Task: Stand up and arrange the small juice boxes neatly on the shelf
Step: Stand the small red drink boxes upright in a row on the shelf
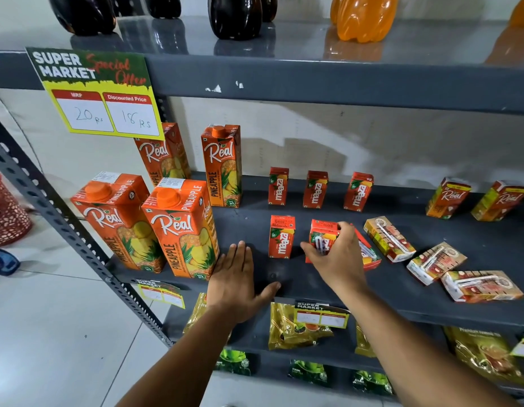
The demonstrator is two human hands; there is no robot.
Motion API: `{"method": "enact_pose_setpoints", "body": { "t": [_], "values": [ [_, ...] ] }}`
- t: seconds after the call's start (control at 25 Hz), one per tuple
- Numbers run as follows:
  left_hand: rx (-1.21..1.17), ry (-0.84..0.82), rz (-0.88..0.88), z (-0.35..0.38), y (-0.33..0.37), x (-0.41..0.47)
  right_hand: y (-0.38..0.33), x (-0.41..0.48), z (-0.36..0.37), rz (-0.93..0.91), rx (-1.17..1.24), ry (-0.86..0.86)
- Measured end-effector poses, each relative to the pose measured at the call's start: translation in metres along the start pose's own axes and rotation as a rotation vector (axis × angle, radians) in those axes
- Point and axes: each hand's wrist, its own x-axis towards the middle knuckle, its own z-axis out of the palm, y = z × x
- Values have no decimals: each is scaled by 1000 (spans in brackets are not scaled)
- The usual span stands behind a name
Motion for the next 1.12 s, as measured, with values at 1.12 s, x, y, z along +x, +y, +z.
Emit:
{"method": "enact_pose_setpoints", "body": {
  "t": [1.12],
  "values": [
    [5,11,-3,1,0,1,11,16,-2,78,45,-367]
  ]
}}
